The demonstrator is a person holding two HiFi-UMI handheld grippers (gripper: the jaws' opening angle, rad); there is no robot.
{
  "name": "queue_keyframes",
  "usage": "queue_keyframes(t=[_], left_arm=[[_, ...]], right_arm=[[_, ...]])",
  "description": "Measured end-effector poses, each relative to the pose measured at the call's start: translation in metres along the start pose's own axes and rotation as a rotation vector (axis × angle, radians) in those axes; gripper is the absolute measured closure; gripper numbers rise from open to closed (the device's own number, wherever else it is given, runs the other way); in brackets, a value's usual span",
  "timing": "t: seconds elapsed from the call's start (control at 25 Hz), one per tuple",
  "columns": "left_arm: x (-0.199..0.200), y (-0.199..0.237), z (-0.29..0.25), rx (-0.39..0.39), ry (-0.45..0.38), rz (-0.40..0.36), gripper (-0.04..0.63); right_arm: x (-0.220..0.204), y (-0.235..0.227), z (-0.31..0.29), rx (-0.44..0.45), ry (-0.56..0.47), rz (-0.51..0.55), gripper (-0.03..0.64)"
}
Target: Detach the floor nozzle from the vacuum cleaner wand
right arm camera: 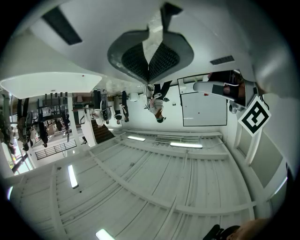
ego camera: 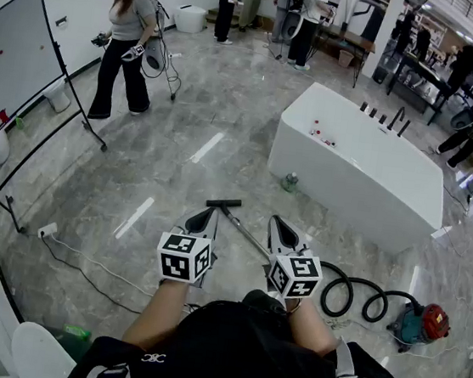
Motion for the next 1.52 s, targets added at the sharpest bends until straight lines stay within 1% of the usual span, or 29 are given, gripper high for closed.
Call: queue_keyframes(t=[0.24,0.44,0.6,0.84,1.12,1.36,1.52], left_arm=[[-0.005,0.016,-0.015,0.024,0.013,0.005,0.588],[0.003,0.031,-0.055,0.051,0.022,-0.006,0.589],[0.017,0.038,-0.1,0.066,0.028,-0.017,0.589],[0.046,0.04,-0.186,0.061,0.041,-0.014,0.589],[0.086,0.03,-0.283,0.044,0.066,-0.021,0.589],[0.115,0.028,-0.352,0.07,0.059,-0.041,0.589],[0.125,0.026,-0.39,0.104,0.086,-0.042,0.588]], right_arm=[[-0.003,-0.012,-0.028,0.012,-0.002,-0.002,0.603],[-0.002,-0.043,-0.07,0.02,-0.021,-0.023,0.603],[0.003,-0.081,-0.106,0.041,-0.053,-0.121,0.603],[0.022,-0.151,-0.161,0.032,-0.079,-0.104,0.603],[0.046,-0.235,-0.222,0.057,-0.045,-0.11,0.603],[0.056,-0.294,-0.267,0.079,-0.014,-0.101,0.603],[0.052,-0.329,-0.284,0.075,0.025,-0.096,0.603]])
Point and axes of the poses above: the fingertips, and each gripper's own axes: z backward along the fingers, y to its left, x out of its top, the point moved 10 cm from there along z, backward along the fingers, and after that the axes turned 11 degrees about x, right-handed, at the moved point
